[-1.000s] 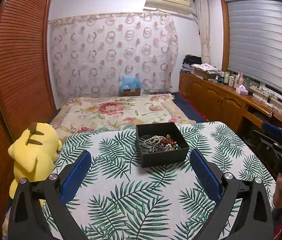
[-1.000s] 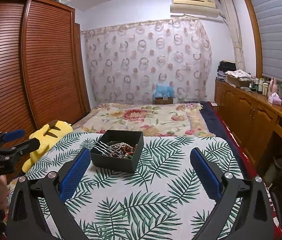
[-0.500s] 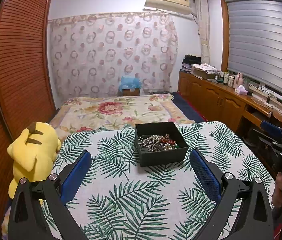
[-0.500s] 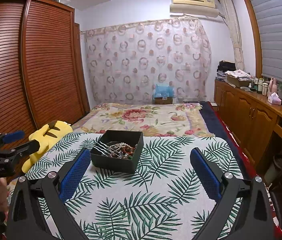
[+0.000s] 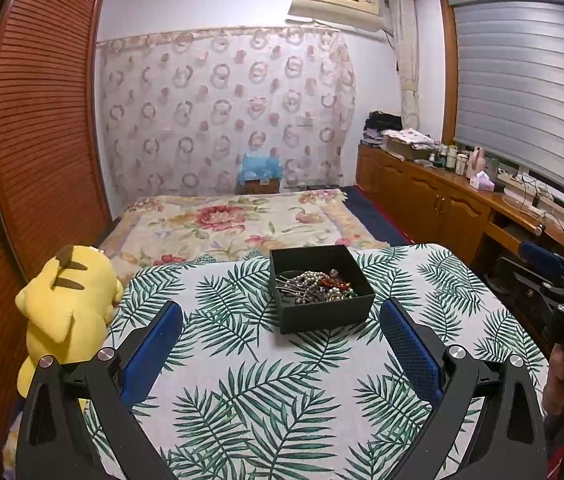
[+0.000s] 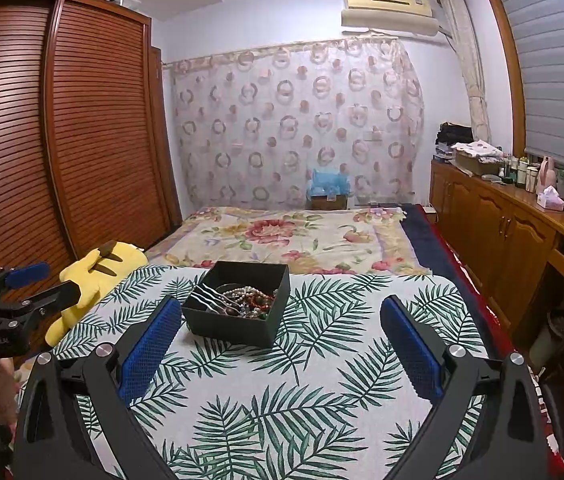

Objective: Organize jewelry

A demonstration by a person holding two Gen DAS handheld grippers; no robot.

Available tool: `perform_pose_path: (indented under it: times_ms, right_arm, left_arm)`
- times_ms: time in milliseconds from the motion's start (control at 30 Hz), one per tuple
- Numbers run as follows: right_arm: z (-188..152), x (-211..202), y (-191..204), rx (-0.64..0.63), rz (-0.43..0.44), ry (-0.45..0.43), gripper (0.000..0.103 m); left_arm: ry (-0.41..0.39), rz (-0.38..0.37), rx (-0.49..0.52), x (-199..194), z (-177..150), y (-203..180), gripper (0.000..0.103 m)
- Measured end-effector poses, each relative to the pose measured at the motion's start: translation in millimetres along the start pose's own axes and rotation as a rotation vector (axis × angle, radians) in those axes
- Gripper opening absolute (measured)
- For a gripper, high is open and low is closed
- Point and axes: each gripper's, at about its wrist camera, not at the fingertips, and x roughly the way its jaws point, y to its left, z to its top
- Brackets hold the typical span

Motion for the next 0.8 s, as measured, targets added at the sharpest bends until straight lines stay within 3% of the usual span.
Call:
perform_pose_path:
  times_ms: [800]
  right_arm:
    - [-1.1,0.3,0.0,0.0,0.001,0.0,0.1]
  left_arm:
    - [-0.003,-0.001,-0.001,-0.2,-1.2,-0.8,0.095]
